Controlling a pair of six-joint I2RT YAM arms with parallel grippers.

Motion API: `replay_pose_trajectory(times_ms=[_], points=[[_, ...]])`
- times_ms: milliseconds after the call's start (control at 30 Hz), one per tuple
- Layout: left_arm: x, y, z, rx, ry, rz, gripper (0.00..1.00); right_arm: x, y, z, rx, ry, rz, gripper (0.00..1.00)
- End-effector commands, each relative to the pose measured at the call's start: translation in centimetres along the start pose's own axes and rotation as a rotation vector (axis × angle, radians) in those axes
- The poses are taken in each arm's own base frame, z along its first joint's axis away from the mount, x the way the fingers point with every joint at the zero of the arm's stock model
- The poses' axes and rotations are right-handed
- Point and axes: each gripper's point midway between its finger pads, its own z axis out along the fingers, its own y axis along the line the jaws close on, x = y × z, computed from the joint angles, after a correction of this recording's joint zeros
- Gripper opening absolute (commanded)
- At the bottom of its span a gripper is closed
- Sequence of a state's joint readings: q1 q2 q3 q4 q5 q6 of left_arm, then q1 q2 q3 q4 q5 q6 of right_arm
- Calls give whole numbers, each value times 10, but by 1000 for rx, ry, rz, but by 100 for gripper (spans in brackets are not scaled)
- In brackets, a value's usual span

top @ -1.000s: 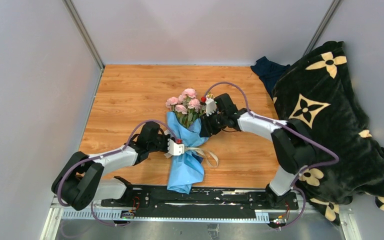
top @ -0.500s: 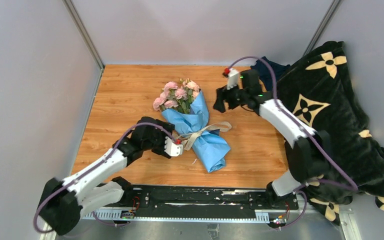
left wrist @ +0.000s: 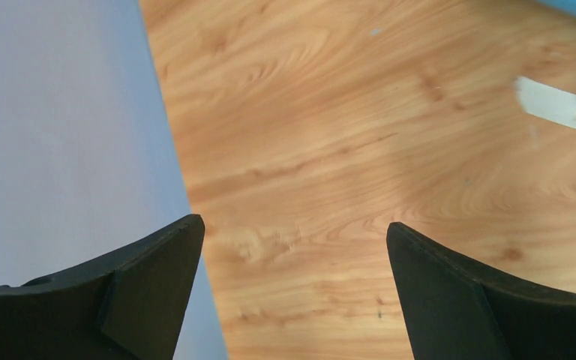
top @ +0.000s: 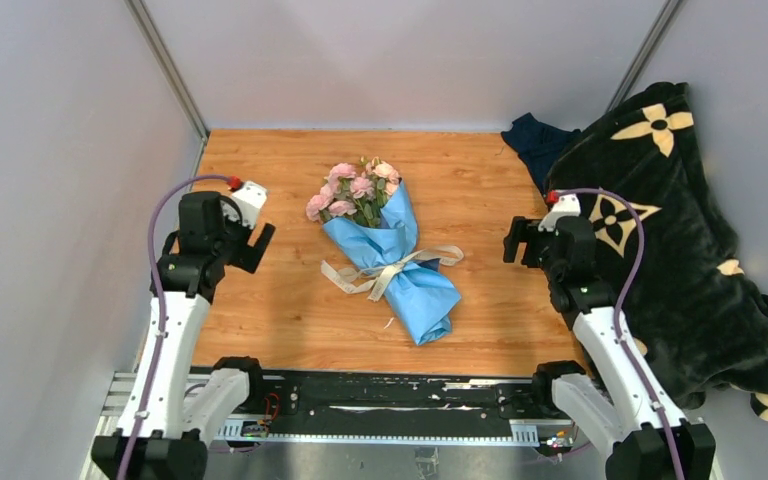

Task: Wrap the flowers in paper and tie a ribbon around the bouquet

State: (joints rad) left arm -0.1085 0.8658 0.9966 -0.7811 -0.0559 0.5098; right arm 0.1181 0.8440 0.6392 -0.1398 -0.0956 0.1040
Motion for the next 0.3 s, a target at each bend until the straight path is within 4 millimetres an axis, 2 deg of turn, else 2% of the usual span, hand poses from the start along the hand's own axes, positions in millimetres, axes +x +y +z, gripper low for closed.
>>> replay_pose_trajectory(times_ms=[0, 133, 267], points=[[43, 17, 29, -119, 72, -382, 100, -7, -52, -4, 300, -149, 118, 87], [51, 5, 71, -142, -52, -504, 100, 4, -59, 0, 335, -173, 148, 87], [49, -2, 89, -111, -121, -490, 100, 12, -64, 4, 360, -152, 151, 88]])
